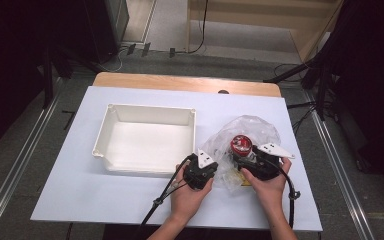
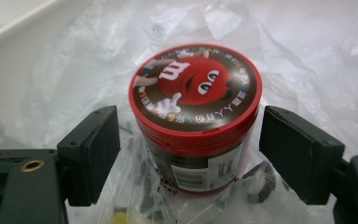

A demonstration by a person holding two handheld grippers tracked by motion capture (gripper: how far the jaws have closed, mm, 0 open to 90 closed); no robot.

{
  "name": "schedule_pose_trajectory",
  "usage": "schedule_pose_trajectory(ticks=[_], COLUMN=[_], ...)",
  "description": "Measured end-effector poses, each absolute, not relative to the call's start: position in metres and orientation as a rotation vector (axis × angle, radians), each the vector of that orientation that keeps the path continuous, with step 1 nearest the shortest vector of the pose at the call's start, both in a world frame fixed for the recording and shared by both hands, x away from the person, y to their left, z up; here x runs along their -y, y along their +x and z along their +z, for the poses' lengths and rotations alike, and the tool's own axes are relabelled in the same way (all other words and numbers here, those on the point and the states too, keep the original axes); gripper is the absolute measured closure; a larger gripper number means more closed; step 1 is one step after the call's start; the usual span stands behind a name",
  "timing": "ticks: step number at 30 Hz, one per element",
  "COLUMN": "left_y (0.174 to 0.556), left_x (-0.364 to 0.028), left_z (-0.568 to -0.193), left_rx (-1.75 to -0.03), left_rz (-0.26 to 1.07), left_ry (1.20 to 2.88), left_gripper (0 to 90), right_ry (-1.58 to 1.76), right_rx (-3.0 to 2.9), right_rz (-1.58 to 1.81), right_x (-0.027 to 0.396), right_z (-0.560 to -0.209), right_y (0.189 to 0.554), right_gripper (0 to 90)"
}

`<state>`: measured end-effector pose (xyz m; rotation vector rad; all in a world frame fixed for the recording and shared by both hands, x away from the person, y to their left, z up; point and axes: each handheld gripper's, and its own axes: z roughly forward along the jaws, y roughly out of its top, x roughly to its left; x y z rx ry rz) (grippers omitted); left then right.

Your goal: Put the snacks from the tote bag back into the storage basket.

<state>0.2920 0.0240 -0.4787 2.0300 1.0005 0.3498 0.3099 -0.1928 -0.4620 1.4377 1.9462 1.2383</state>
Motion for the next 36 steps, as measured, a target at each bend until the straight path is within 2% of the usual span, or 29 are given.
schedule_pose_trajectory(ticks=[13,25,36], left_y=[0.292,0.292,0.292], left_x=[-0.022,-0.022,-0.022], left_z=[-0.479,-0.479,-0.479], left_rx=[-0.990,-0.988,-0.989], left_rz=[0.352,0.350,0.351], left_ry=[2.045,2.045,2.046], left_gripper=[89.0,89.0,88.5], right_ry=[1.495,1.513,1.460], right_rx=[-1.929,-1.868,-1.883], right_rz=[1.164,1.173,1.156], right_x=[0.181,0.175,0.175], right_z=[-0.478,-0.477,-0.472], right_y=[0.322,0.325,0.323], right_gripper=[22.8,22.0,25.7])
